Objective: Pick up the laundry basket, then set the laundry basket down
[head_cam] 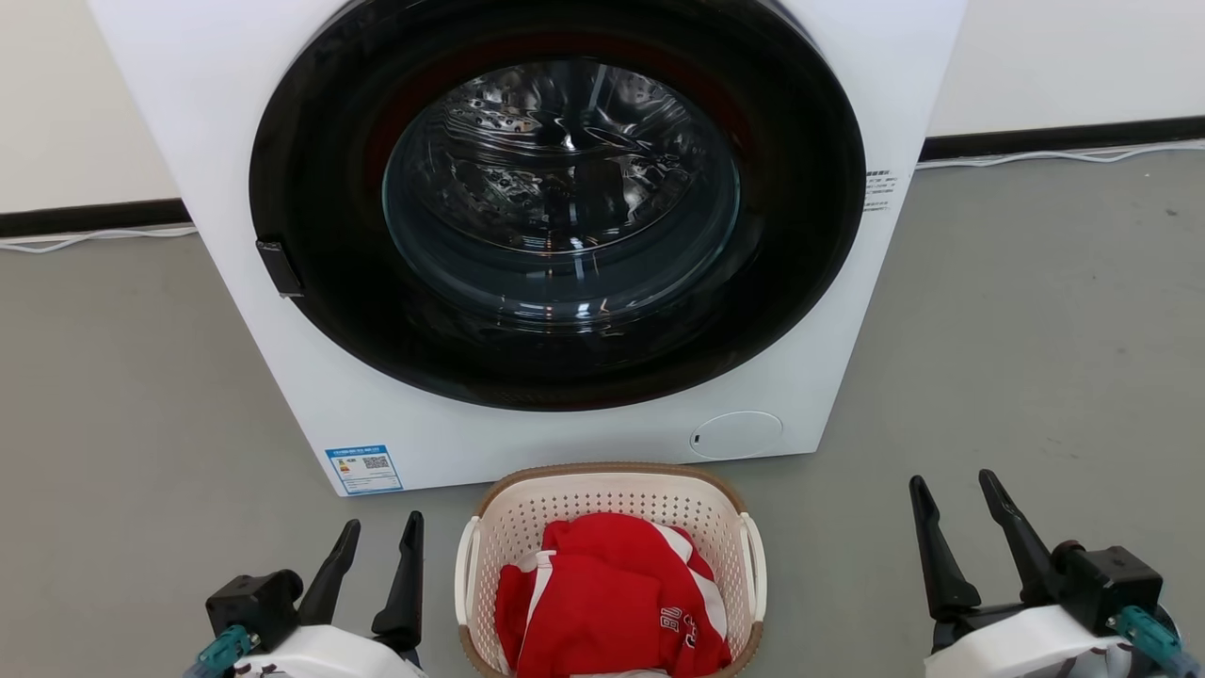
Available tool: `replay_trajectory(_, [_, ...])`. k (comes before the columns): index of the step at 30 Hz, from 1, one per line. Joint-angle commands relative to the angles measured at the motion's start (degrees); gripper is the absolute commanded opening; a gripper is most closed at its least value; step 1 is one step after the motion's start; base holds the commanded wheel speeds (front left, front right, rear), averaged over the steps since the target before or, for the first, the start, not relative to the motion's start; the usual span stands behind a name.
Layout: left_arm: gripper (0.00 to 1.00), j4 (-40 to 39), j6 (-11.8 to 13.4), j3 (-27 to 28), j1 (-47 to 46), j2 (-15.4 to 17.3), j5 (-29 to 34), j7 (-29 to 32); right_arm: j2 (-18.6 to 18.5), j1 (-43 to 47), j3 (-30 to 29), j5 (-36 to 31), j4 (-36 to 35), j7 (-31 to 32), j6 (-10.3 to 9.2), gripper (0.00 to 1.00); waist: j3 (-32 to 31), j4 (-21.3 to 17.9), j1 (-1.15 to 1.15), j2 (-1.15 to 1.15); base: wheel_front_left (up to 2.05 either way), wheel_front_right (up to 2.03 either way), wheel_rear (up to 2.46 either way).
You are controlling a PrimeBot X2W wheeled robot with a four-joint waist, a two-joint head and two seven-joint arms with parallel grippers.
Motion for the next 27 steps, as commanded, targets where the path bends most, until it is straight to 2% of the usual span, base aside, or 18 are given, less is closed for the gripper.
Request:
replay_trajectory(1, [1.0,-1.14,-0.36,1.25,-0.68,0.76,1.48,-0.85,-0.97,-0.75,1.4,-1.85,-1.81,-1.09,0.38,1.0,0.01,-0.04,0.0,0.0,0.0,0.0,0.0])
replay_trajectory(12, [1.0,-0.54,-0.4,0.45,-0.61,1.28,7.64,-2.66,-1.23,-0.39,0.93,-8.66,-1.66,-2.9,0.42,1.0,-0.11,-0.5,0.0,0.0,0.0,0.0,0.0])
replay_trajectory(27, [1.0,-0.16,-0.4,0.03,-0.93,1.6,6.92,-2.66,-1.26,-0.43,0.86,-8.53,-1.16,-2.9,0.42,1.0,0.22,-0.79,0.0,0.0,0.0,0.0,0.0])
